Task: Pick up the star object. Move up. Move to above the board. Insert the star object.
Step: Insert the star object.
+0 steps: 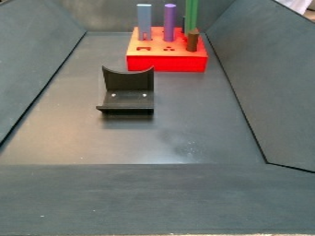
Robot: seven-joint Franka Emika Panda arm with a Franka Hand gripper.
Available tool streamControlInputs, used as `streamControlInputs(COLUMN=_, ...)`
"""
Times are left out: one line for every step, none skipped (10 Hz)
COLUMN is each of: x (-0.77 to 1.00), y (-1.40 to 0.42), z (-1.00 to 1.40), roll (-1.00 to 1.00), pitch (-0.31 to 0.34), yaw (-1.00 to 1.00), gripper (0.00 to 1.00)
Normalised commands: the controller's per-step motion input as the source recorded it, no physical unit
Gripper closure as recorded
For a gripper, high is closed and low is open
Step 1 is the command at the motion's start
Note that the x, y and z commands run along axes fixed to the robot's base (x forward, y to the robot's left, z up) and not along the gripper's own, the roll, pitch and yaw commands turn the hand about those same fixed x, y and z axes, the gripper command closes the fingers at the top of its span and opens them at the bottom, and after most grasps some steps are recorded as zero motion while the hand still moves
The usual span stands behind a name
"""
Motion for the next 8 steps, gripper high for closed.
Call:
streamControlInputs(x=0.00, y=0.00, z=0.00, roll=0.00, pitch=-0.019, yaw=0.00, gripper=1.00)
streamControlInputs(x=0.00, y=0.00, z=-0.03, roll=-0.02, pitch=-0.020, yaw=0.00, gripper=1.00)
streamControlInputs(x=0.03, y=0.00, z=-0.08, roll=-0.02, pitch=-0.011, yaw=-0.01, gripper=1.00)
streamControlInputs(x=0.03, y=0.00, z=-0.07, roll=-0.01, pitch=-0.001, yaw=-0.01, gripper=1.00)
streamControlInputs(x=0.03, y=0.00, z=-0.07, roll=0.00, pitch=0.000, yaw=-0.01, gripper=1.00)
streamControlInputs(x=0.06, y=0.00, z=-0.09, roll=0.00, pitch=0.000, yaw=-0.01, gripper=1.00)
streamControlInputs(x=0.07, y=0.00, z=-0.08, roll=0.00, pitch=0.000, yaw=0.00, gripper=1.00)
streamControlInputs(x=0.08, y=-0.02, z=-0.09, roll=0.00, pitch=0.000, yaw=0.00, gripper=1.00)
